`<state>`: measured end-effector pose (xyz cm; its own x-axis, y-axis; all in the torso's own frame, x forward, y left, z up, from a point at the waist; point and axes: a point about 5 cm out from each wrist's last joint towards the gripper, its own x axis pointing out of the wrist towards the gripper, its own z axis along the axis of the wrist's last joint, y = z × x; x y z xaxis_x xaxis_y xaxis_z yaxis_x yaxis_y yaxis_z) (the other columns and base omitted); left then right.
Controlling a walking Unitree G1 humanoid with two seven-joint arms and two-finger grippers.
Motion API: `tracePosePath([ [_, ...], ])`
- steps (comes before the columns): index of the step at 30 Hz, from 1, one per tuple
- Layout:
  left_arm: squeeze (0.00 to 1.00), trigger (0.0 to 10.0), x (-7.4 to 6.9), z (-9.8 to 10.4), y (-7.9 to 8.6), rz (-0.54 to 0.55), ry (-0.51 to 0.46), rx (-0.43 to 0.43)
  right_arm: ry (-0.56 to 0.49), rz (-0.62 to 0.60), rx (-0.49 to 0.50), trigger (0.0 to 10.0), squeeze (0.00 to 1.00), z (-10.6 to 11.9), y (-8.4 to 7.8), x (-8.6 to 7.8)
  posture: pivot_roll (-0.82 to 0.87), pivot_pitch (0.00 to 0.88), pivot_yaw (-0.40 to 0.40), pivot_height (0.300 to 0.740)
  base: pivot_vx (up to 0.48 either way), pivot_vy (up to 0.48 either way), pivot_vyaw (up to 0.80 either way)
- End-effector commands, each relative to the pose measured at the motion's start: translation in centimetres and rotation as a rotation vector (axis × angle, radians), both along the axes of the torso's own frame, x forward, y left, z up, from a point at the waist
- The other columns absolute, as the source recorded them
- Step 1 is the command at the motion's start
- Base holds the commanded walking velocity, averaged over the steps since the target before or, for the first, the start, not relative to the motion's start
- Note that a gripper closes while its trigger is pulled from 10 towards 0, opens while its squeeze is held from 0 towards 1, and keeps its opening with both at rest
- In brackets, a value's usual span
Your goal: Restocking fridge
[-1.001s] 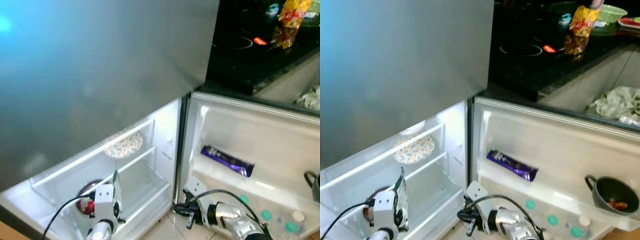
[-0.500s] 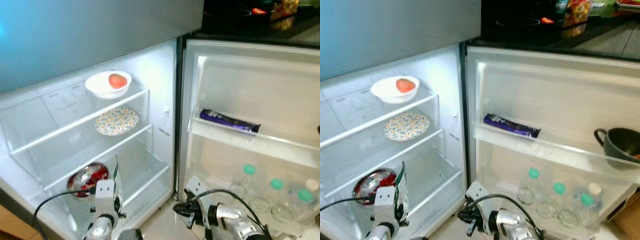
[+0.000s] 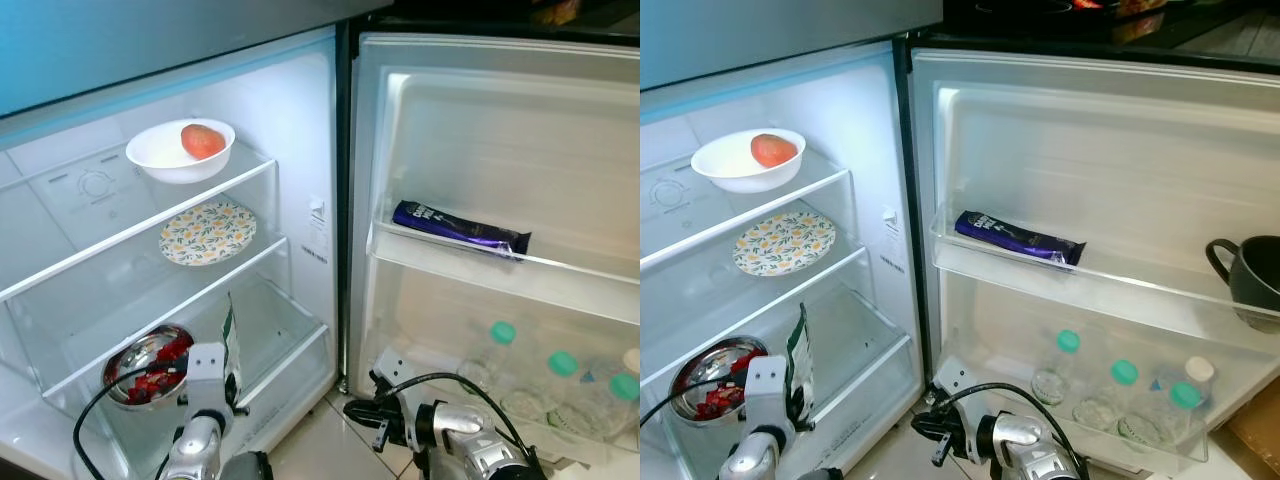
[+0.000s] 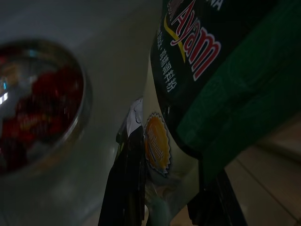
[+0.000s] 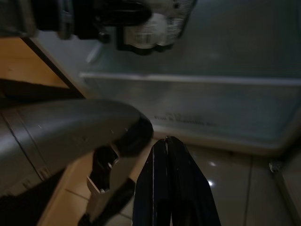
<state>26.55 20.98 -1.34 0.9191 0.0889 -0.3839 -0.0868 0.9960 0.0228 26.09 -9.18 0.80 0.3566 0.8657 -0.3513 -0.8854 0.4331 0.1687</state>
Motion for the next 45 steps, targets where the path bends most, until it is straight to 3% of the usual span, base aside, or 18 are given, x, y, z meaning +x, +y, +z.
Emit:
tracePosePath([
  [1, 0.0, 10.0, 1.7, 2.2, 0.6, -0.02, -0.119, 0.053, -0.002, 0.007, 0.039, 10.0, 0.0, 0.3, 0.2, 0.0, -0.1, 0.0, 0.021, 0.495, 0.0, 0.0, 0.0],
  [9, 0.0, 10.0, 3.4, 4.5, 0.4, -0.039, -0.24, 0.109, -0.003, 0.045, 0.069, 10.0, 0.0, 0.6, 0.3, -0.2, -0.1, 0.0, 0.021, 0.495, 0.0, 0.0, 0.0],
  [11, 0.0, 10.0, 4.2, 6.0, 0.6, -0.016, -0.326, 0.135, 0.013, 0.078, 0.091, 10.0, 0.0, 0.8, 0.3, -0.4, -0.1, 0.0, 0.019, 0.495, 0.0, 0.0, 0.0],
  [15, 0.0, 10.0, 4.5, 6.7, 0.7, -0.01, -0.36, 0.147, 0.019, 0.092, 0.1, 10.0, 0.0, 0.9, 0.3, -0.5, -0.1, 0.0, 0.019, 0.495, 0.0, 0.0, 0.0],
  [17, 0.0, 10.0, 4.8, 7.5, 0.2, -0.043, -0.415, 0.169, 0.025, 0.114, 0.107, 10.0, 0.0, 1.0, 0.1, -0.6, -0.1, 0.0, 0.017, 0.495, 0.0, 0.0, 0.0],
  [26, 0.0, 10.0, 5.3, 8.8, -1.0, -0.131, -0.486, 0.209, 0.02, 0.118, 0.102, 10.0, 0.0, 1.2, 0.0, -0.5, -0.09, 0.0, 0.015, 0.495, 0.0, 0.0, 0.0],
  [27, 0.0, 10.0, 5.7, 9.3, -1.6, -0.192, -0.506, 0.251, 0.017, 0.11, 0.096, 10.0, 0.0, 1.2, 0.0, -0.4, -0.09, 0.0, 0.015, 0.495, 0.0, 0.0, 0.0],
  [29, 0.0, 10.0, 5.7, 9.3, -1.6, -0.192, -0.506, 0.251, 0.017, 0.11, 0.096, 10.0, 0.0, 1.2, 0.0, -0.4, -0.09, 0.0, 0.015, 0.495, 0.0, 0.0, 0.0],
  [35, 0.0, 10.0, 6.5, 10.9, -2.1, -0.268, -0.558, 0.384, 0.024, 0.104, 0.09, 10.0, 0.0, 1.2, 0.0, -0.4, -0.09, 0.0, 0.015, 0.495, 0.0, 0.0, 0.0],
  [45, 0.0, 10.0, 6.7, 10.9, 0.6, -0.182, -0.466, 0.671, 0.009, 0.112, 0.117, 10.0, 0.0, 1.7, 0.0, -0.3, -0.09, 0.0, 0.02, 0.495, 0.0, 0.0, 0.0],
])
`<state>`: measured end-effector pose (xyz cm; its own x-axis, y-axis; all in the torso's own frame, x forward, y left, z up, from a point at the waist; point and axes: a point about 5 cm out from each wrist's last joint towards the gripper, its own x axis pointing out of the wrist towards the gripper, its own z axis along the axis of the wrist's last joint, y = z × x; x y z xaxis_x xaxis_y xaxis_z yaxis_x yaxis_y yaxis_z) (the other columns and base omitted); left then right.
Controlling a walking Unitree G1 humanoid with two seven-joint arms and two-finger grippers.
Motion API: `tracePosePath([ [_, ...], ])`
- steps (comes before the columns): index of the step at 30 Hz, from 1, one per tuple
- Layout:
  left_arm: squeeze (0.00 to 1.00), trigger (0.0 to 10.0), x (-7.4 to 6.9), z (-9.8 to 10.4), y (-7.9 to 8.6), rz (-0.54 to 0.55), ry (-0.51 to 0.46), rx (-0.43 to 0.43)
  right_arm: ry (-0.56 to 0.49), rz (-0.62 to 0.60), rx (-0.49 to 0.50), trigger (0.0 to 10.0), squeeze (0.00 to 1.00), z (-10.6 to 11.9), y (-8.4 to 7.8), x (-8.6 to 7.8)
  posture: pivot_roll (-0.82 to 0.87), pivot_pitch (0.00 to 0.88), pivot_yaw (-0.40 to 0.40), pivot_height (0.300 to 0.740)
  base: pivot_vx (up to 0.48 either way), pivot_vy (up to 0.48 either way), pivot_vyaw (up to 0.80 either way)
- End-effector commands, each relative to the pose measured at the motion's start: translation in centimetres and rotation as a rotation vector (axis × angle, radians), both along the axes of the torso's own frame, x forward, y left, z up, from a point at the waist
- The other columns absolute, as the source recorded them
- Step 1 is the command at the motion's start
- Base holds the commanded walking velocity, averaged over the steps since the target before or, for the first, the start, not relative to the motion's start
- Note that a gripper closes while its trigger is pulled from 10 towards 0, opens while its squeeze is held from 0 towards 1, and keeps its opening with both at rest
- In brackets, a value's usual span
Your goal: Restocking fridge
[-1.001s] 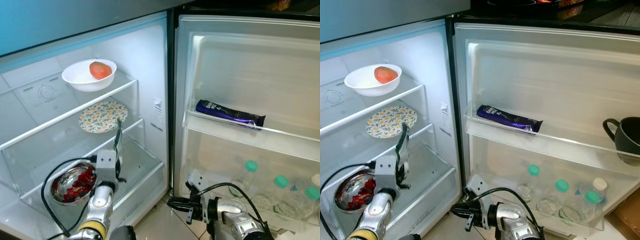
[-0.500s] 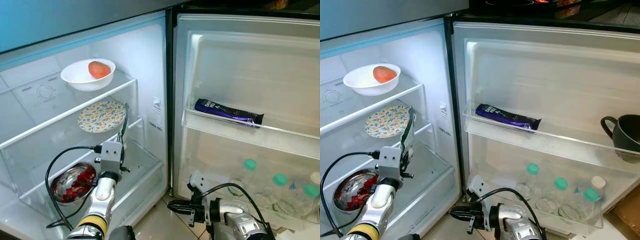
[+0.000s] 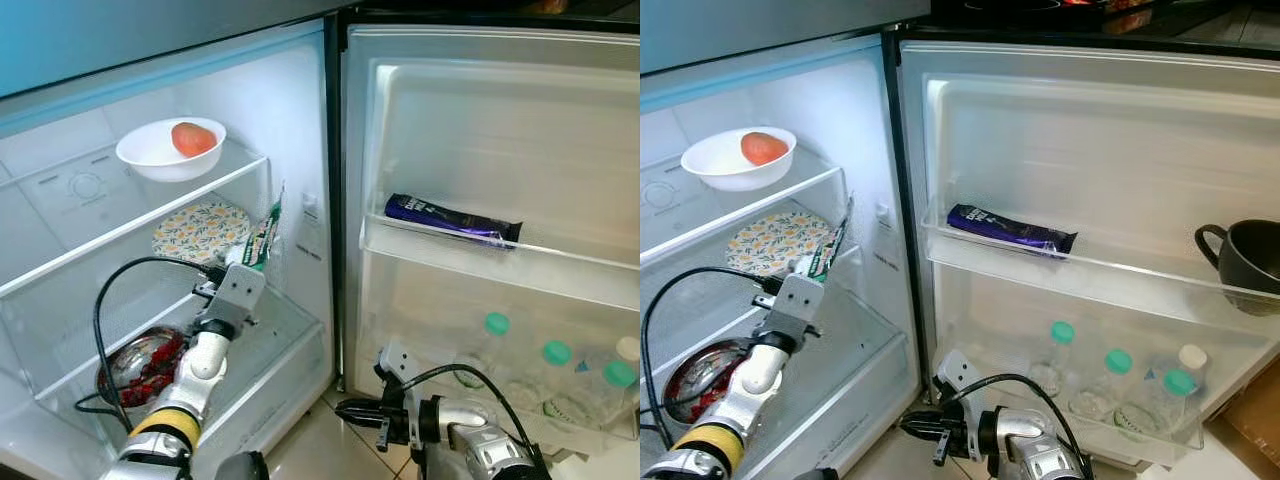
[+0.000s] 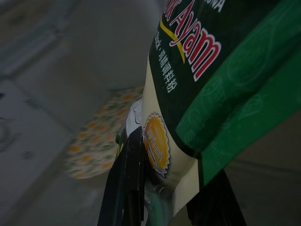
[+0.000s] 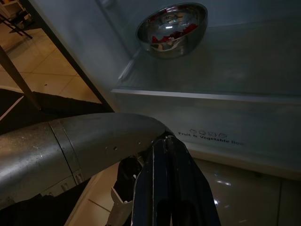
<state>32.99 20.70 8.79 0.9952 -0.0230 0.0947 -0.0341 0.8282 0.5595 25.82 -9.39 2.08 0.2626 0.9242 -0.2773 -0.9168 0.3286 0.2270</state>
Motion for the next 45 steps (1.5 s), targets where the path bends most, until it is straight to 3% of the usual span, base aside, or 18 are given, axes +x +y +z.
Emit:
tracePosePath([
  [1, 0.0, 10.0, 0.2, 0.8, 1.2, 0.043, -0.023, 0.094, -0.026, 0.021, 0.04, 10.0, 0.0, 0.7, 0.2, 0.0, -0.09, 0.0, 0.02, 0.495, 0.0, 0.0, 0.0],
  [8, 0.0, 10.0, 0.0, 1.1, 2.9, 0.115, -0.028, 0.158, -0.032, 0.128, 0.102, 10.0, 0.0, 1.6, 1.0, -0.7, -0.09, 0.0, 0.024, 0.495, 0.0, 0.0, 0.0],
  [12, 0.0, 10.0, 0.0, 1.3, 3.9, 0.16, -0.028, 0.189, -0.05, 0.21, 0.111, 10.0, 0.0, 2.1, 2.5, -1.6, -0.09, 0.0, 0.025, 0.495, 0.0, 0.0, 0.0],
  [17, 0.0, 10.0, 0.5, 1.9, 4.2, 0.189, -0.04, 0.203, -0.095, 0.186, 0.112, 10.0, 0.0, 2.5, 4.0, -1.1, -0.09, 0.0, 0.022, 0.495, 0.0, 0.0, 0.0],
  [24, 0.0, 10.0, 0.9, 2.2, 4.3, 0.195, -0.026, 0.242, -0.129, 0.162, 0.105, 10.0, 0.0, 2.9, 4.9, -0.7, -0.1, 0.0, 0.026, 0.495, 0.0, 0.0, 0.0],
  [28, 0.0, 10.0, 1.4, 2.7, 5.7, 0.221, 0.017, 0.33, -0.15, 0.138, 0.111, 10.0, 0.0, 3.5, 6.1, -0.4, -0.12, 0.008, 0.038, 0.495, 0.0, 0.0, 0.0],
  [35, 0.0, 10.0, 1.9, 4.2, 7.0, 0.245, 0.018, 0.406, -0.161, 0.11, 0.119, 10.0, 0.0, 4.0, 6.3, -0.4, -0.12, 0.081, 0.038, 0.495, 0.0, 0.0, 0.0],
  [37, 0.0, 10.0, 2.3, 5.6, 7.8, 0.263, -0.006, 0.439, -0.167, 0.088, 0.131, 10.0, 0.0, 4.5, 6.2, -0.4, -0.11, 0.124, 0.041, 0.495, 0.0, 0.0, 0.0],
  [45, 0.0, 10.0, 3.6, 8.5, 8.1, 0.254, -0.034, 0.51, -0.226, 0.013, 0.125, 10.0, 0.0, 5.4, 5.4, 0.3, -0.1, 0.196, 0.057, 0.495, 0.0, 0.0, 0.0],
])
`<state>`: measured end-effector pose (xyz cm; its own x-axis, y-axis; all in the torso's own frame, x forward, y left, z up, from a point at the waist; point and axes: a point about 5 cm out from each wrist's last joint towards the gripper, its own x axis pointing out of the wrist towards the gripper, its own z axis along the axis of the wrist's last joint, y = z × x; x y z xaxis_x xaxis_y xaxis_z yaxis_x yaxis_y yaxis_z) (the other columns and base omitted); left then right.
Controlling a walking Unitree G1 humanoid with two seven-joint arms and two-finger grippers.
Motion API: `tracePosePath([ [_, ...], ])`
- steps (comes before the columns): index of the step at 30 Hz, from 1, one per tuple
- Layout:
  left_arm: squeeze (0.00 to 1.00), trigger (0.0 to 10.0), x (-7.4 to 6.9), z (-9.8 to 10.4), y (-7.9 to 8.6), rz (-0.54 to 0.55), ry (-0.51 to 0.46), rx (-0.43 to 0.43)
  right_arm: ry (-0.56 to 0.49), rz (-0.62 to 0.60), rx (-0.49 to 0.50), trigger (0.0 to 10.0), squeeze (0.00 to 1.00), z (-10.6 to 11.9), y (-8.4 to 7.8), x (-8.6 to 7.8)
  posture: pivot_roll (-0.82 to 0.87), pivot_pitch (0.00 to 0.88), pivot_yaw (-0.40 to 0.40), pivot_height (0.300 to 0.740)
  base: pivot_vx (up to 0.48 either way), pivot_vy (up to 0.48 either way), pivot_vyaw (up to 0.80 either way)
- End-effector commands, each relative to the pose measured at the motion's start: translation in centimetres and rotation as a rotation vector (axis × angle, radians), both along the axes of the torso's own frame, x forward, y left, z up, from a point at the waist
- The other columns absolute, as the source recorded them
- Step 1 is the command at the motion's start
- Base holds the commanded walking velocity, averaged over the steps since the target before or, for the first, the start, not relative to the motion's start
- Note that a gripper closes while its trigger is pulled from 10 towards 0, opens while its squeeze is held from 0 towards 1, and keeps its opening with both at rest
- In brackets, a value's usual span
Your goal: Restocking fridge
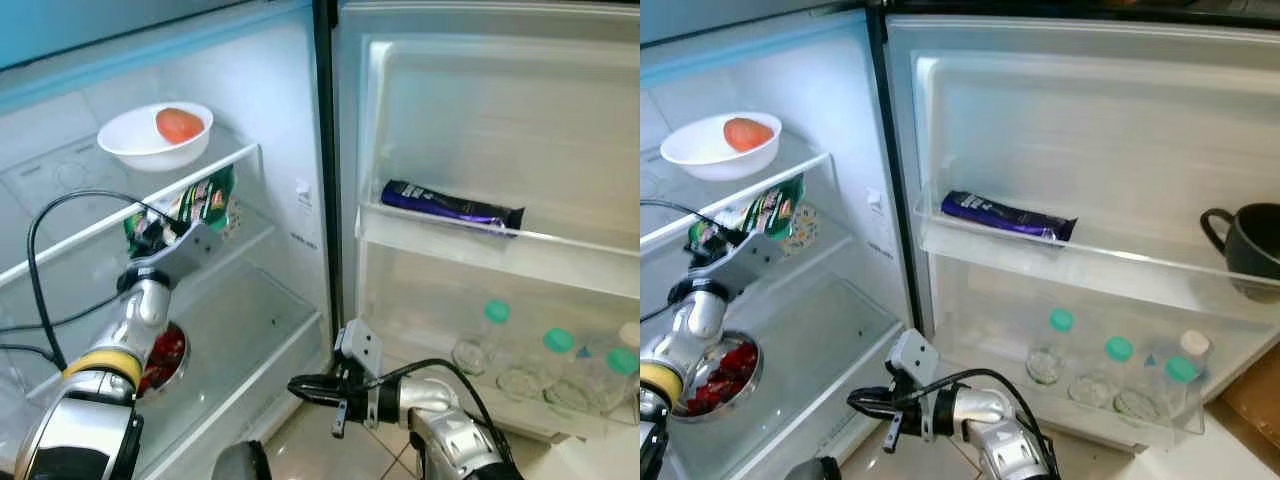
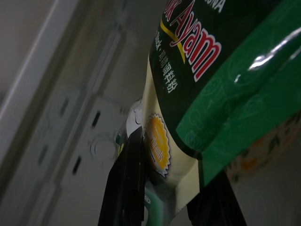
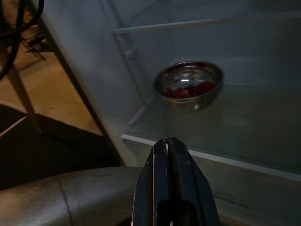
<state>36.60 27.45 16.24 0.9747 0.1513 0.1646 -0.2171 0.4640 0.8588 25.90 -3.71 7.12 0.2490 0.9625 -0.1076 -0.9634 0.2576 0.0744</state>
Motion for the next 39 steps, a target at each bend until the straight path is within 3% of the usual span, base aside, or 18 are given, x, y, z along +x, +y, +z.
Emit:
tracePosePath([
  [1, 0.0, 10.0, 0.0, 1.0, 1.3, 0.023, 0.006, 0.048, -0.023, -0.043, 0.005, 10.0, 0.0, 0.4, -0.3, 0.2, -0.1, 0.196, 0.057, 0.495, 0.0, 0.0, 0.0],
  [3, 0.0, 10.0, 0.5, 1.5, 0.9, 0.008, 0.034, 0.07, -0.084, -0.131, 0.032, 10.0, 0.0, 2.3, -1.3, 1.4, -0.11, 0.236, 0.071, 0.495, 0.0, 0.0, 0.0],
  [8, 0.0, 10.0, 0.9, 1.7, 0.7, 0.003, 0.066, 0.09, -0.133, -0.172, 0.031, 10.0, 0.0, 3.9, -2.3, 1.8, -0.12, 0.267, 0.078, 0.495, 0.0, 0.0, 0.0],
  [23, 0.0, 10.0, 1.2, 3.5, 1.9, 0.063, 0.049, 0.122, -0.129, -0.191, 0.067, 10.0, 0.0, 4.6, -2.1, -0.2, -0.15, 0.325, 0.078, 0.495, 0.0, 0.0, 0.0],
  [39, 0.0, 10.0, 1.9, 6.9, 2.2, 0.12, -0.066, 0.13, -0.133, -0.247, 0.111, 10.0, 0.0, 6.6, -2.6, -1.5, -0.18, 0.389, 0.078, 0.495, 0.0, 0.0, 0.0],
])
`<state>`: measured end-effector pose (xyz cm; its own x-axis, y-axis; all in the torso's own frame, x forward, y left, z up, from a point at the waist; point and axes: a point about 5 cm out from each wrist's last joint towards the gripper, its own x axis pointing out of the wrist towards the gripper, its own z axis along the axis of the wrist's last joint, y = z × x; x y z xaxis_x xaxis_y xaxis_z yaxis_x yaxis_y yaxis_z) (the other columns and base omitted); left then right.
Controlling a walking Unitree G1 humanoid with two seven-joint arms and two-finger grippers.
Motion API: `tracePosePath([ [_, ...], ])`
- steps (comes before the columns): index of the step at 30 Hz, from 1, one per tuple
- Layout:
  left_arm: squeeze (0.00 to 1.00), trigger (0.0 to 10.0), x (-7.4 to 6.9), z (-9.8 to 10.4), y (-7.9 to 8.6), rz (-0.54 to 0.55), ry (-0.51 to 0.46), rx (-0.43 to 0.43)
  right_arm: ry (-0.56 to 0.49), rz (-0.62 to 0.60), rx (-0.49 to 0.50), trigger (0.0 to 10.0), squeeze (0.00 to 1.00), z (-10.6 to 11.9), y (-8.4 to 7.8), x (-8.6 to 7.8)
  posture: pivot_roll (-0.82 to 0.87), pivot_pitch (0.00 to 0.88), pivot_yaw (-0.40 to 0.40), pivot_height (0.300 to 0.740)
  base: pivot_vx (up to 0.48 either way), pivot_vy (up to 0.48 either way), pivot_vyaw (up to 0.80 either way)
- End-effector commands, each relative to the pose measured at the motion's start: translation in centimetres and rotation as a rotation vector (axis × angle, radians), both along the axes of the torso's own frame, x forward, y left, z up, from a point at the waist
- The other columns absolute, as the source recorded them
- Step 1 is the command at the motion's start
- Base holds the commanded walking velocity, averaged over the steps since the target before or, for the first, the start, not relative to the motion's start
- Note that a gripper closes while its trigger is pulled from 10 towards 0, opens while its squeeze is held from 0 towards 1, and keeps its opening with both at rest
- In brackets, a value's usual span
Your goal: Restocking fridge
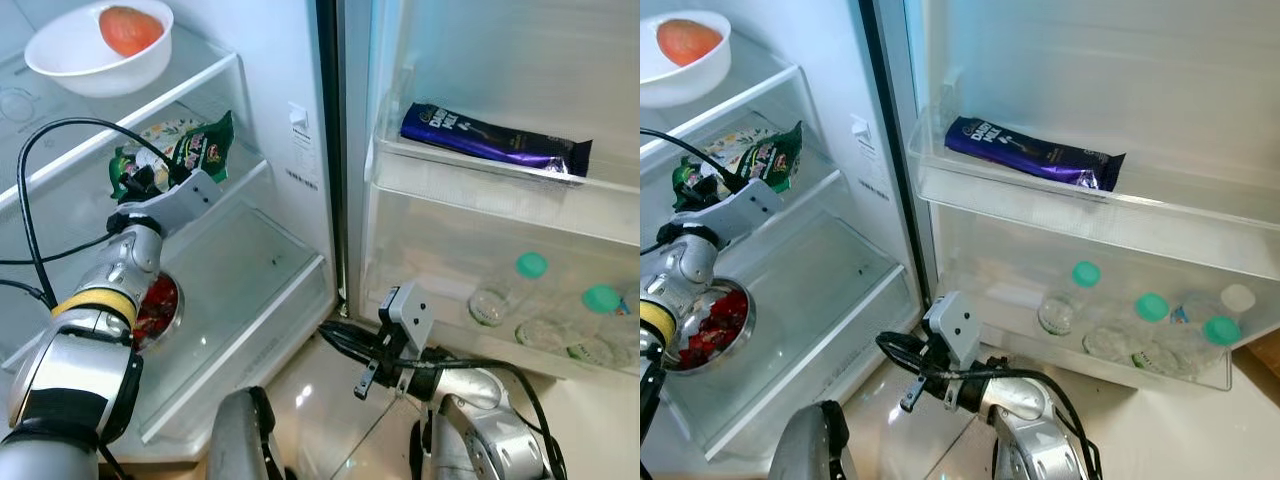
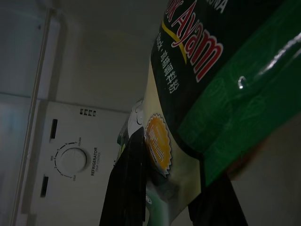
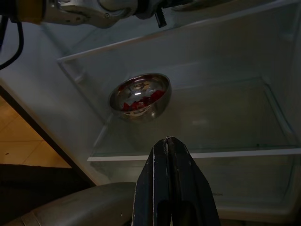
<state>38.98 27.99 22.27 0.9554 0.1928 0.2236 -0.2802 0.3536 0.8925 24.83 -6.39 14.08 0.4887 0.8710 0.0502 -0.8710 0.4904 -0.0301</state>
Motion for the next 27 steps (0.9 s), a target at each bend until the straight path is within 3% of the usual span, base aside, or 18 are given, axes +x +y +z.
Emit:
tracePosePath([
  [1, 0.0, 10.0, -0.4, 1.2, 1.6, 0.056, -0.035, 0.022, 0.025, 0.008, 0.008, 10.0, 0.0, -0.2, 0.1, -0.6, -0.18, 0.391, 0.079, 0.495, 0.0, 0.0, 0.0],
  [5, 0.01, 10.0, -0.2, 1.7, 1.4, 0.056, -0.043, 0.022, 0.027, 0.006, 0.011, 10.0, 0.0, -0.1, 0.2, -0.7, -0.19, 0.394, 0.079, 0.495, 0.0, 0.0, 0.0],
  [6, 1.0, 10.0, -0.2, 2.0, 1.5, 0.061, -0.05, 0.018, 0.028, 0.005, 0.012, 10.0, 0.0, 0.0, 0.2, -0.8, -0.19, 0.394, 0.079, 0.495, 0.0, 0.0, 0.0],
  [23, 1.0, 10.0, -1.0, 1.7, 2.8, 0.105, -0.105, -0.025, 0.016, -0.003, 0.005, 10.0, 0.0, 0.7, -0.2, -0.5, -0.19, 0.322, 0.081, 0.495, 0.0, 0.0, 0.0],
  [24, 0.0, 10.0, -1.1, 1.1, 2.9, 0.098, -0.097, -0.034, 0.012, -0.004, 0.005, 10.0, 0.0, 0.8, -0.3, -0.3, -0.18, 0.305, 0.082, 0.495, 0.0, 0.0, 0.0],
  [27, 0.0, 10.0, -1.5, -0.2, 2.9, 0.086, -0.091, -0.064, 0.002, -0.006, 0.004, 10.0, 0.0, 0.9, -0.4, 0.0, -0.17, 0.285, 0.086, 0.495, 0.0, 0.0, 0.0],
])
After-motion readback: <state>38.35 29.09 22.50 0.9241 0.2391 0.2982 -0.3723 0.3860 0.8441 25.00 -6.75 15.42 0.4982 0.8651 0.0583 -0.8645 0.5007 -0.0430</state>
